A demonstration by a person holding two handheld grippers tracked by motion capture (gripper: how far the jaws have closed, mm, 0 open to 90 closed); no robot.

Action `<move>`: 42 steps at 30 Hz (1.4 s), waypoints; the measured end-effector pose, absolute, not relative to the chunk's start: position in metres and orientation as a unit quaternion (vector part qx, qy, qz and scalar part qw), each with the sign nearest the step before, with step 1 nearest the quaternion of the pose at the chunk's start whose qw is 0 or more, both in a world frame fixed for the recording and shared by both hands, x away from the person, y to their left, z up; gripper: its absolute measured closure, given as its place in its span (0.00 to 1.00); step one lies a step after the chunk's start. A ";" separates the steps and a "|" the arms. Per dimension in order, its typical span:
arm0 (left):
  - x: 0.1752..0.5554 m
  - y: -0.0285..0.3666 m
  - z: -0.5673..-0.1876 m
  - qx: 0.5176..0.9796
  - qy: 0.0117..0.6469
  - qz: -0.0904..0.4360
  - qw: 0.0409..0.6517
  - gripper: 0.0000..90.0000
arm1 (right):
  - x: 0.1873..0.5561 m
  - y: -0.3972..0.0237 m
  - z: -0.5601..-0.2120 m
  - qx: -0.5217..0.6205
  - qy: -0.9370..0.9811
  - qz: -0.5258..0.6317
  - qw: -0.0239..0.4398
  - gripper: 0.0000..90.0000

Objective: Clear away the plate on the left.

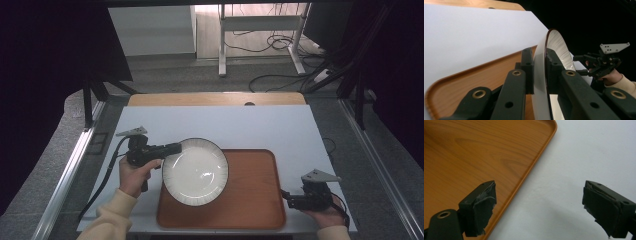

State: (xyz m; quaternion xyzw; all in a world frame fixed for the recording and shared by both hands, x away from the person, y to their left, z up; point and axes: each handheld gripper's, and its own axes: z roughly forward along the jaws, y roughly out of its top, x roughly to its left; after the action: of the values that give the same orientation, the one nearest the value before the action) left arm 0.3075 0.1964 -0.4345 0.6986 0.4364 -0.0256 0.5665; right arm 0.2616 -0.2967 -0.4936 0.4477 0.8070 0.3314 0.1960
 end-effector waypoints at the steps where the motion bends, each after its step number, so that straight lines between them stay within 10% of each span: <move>1: 0.308 0.194 -0.435 0.700 0.435 -0.028 0.565 0.89 | 0.262 -0.297 -0.494 0.448 0.807 0.331 0.196 0.14; 42: 0.329 0.126 -0.490 0.743 0.432 -0.084 0.505 0.89 | 0.261 -0.297 -0.495 0.447 0.808 0.330 0.194 0.14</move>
State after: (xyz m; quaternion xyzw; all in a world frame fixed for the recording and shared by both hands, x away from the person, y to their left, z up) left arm 0.3290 0.1262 -0.4901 0.7429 0.4317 -0.0840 0.5046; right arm 0.2612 -0.2971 -0.4951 0.4474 0.8083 0.3298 0.1939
